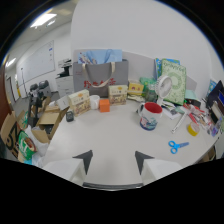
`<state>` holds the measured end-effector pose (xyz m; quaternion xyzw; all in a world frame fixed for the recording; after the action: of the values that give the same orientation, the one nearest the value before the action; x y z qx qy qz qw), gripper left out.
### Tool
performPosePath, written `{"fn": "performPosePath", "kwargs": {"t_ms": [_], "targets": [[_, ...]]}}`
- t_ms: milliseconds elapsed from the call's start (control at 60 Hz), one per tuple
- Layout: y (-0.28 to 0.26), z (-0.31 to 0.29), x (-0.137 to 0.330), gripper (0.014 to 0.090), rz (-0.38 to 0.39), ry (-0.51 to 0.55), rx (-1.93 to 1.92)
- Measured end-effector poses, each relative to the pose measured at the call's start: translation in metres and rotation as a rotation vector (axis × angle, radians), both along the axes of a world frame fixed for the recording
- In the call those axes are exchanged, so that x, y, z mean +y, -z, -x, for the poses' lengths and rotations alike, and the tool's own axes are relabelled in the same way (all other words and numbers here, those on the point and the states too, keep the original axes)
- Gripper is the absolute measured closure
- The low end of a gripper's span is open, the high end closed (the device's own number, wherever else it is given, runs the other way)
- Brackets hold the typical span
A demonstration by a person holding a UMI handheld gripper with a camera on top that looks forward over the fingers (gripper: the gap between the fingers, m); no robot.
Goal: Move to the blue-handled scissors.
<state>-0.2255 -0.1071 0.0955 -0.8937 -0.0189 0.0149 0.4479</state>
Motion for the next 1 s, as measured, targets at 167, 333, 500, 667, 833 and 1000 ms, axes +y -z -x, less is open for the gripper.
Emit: {"fn": "performPosePath", "kwargs": {"t_ms": [167,333,500,667,833,1000], "targets": [[0.0,-0.008,-0.003,0.0206,0.0,-0.019,0.003],[0.009,-0.038,-0.017,0.0206,0.022,-0.018,-0.005],[0.02,-0.096,-0.036,0.0206,0.053,0.013,-0.035],[0.033,-0.161,-0.051,0.0206,0.089,0.058,-0.069],[0.045,-0.21,-0.048,0.0203,0.102,0.089,-0.076],[0.06,-0.241,-0.028,0.0205,0.119,0.089,-0.065]]}}
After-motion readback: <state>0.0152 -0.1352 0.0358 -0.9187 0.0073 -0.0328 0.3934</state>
